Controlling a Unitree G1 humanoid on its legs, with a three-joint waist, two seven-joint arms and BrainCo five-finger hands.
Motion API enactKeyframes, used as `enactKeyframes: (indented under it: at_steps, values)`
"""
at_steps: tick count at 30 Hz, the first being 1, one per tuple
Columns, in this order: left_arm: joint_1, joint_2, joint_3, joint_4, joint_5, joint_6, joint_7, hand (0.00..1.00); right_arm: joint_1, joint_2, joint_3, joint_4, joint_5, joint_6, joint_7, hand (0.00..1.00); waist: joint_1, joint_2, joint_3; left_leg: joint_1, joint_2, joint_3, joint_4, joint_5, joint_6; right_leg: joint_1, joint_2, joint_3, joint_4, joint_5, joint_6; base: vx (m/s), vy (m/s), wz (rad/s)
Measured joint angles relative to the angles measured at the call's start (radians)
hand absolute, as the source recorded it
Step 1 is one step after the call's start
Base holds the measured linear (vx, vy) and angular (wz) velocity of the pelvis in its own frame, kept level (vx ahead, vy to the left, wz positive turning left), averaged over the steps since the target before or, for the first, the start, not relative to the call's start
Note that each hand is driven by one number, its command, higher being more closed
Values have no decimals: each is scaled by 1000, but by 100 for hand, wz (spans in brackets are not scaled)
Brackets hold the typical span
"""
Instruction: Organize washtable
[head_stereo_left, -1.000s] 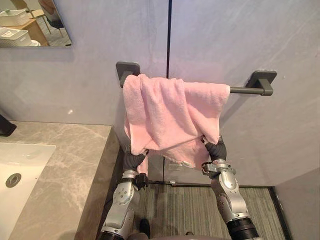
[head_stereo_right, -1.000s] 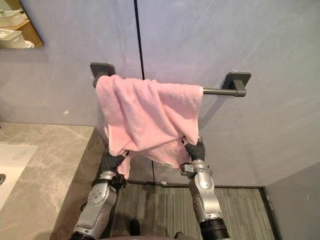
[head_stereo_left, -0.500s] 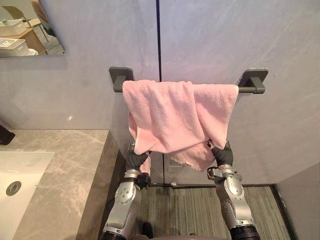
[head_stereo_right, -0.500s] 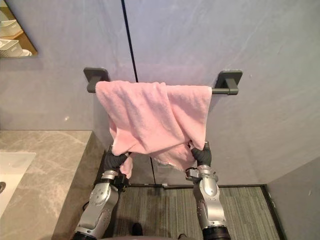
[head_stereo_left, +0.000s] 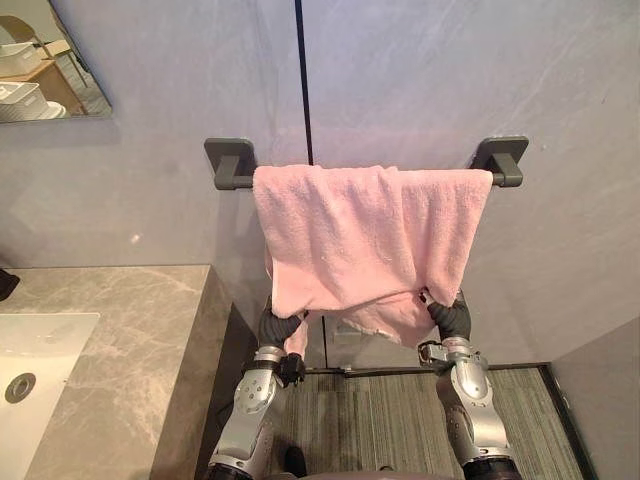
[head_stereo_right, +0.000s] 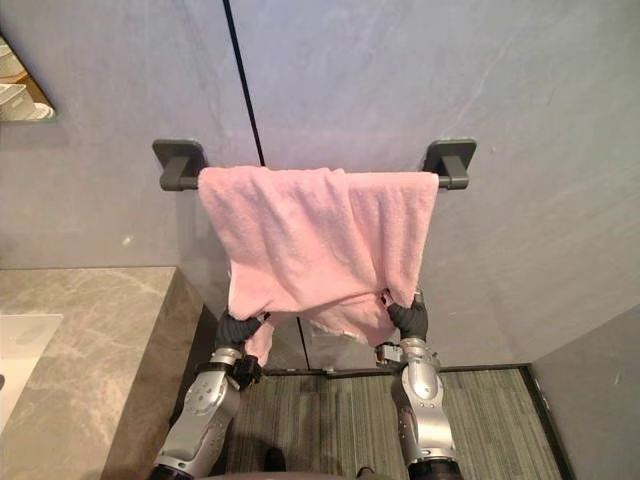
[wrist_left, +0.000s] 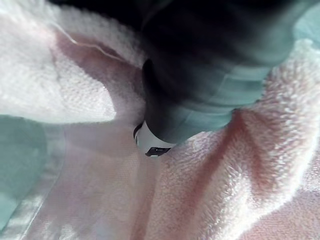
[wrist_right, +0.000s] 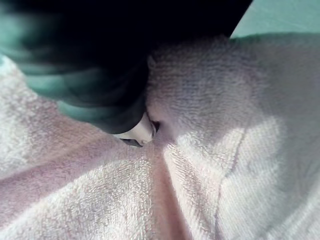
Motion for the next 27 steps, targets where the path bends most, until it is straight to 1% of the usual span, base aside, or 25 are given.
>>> enactKeyframes:
  at_steps: [3,8,11,13,14,18,21,27]
  values:
    - [0,0,0,11,-1,1,-1,100,-2,0,-7,21,0,-8,0,100,0,0,-1,0,0,-1,0,0,0,-1,0,0,2,0,0,0,0,0]
    - [0,1,2,46,-1,4,-3,100,-19,2,-7,47,-7,-8,6,100,0,0,-1,0,-2,-4,0,0,0,1,0,-4,0,0,0,0,0,0]
    - [0,1,5,75,-2,12,-10,100,-47,2,-7,81,-21,-7,10,100,2,-1,-1,0,-2,-6,0,0,0,3,0,-6,-4,0,0,0,0,1]
    - [2,1,13,91,-2,15,-19,100,-63,3,-7,111,-29,-7,23,100,3,-1,-1,0,-3,-9,0,0,0,6,0,-9,-8,0,0,0,0,5]
    - [2,1,16,98,-2,15,-19,0,-65,4,-6,117,-34,-7,25,0,2,-1,-1,0,-3,-13,-1,0,0,10,0,-13,-11,0,0,0,0,9]
    - [5,2,27,132,-7,18,-19,0,-73,7,-14,156,-37,-6,24,0,3,-2,-1,3,-4,-27,-1,0,0,26,0,-29,-19,0,-1,8,-7,11]
    - [12,1,46,149,-14,29,-18,0,-84,9,-27,179,-55,-5,12,0,4,-3,0,4,-3,-28,-1,-1,-1,27,1,-30,-21,-1,-1,0,0,0]
    - [28,1,63,158,-15,31,-17,0,-79,11,-35,218,-58,0,-15,0,3,-11,0,4,-4,-28,-1,-5,-2,32,0,-30,-29,-1,-1,0,0,0]
